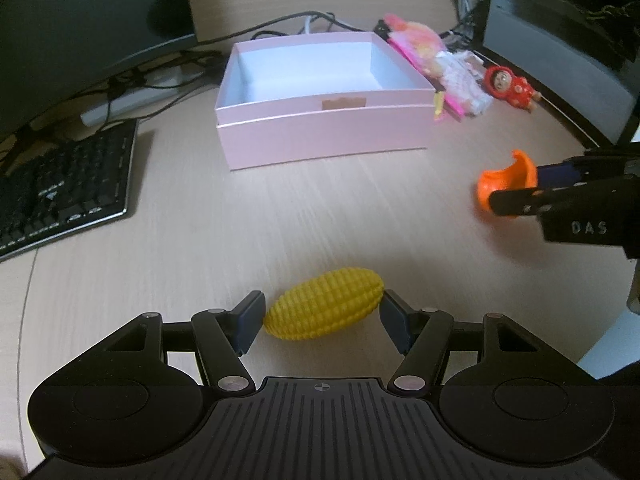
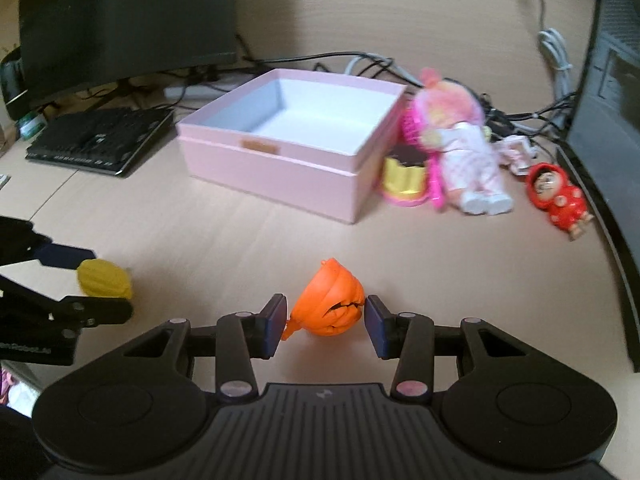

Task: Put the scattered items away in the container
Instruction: 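Carry the corn and orange toy over the pink box and open both tools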

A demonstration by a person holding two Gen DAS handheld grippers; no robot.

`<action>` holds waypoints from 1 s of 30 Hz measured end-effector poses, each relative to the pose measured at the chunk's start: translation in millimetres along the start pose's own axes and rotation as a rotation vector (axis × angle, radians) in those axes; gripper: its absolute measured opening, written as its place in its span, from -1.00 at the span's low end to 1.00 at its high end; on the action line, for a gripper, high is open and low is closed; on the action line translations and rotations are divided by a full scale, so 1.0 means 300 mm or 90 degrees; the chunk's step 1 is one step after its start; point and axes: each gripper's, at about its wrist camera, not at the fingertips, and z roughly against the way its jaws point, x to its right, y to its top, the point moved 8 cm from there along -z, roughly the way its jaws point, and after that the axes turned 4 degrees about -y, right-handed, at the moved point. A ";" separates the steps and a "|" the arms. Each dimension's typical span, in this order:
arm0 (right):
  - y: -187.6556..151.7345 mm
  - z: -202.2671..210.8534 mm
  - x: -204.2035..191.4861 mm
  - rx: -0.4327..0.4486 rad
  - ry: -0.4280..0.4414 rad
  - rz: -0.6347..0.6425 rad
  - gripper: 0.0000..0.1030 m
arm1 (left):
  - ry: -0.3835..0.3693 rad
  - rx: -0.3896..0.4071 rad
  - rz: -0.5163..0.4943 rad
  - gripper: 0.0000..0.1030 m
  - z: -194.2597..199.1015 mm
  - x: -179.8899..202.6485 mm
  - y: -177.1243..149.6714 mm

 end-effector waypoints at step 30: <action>0.039 0.036 -0.163 0.011 0.047 0.149 -0.17 | -0.035 0.035 -0.064 0.34 0.028 0.008 0.100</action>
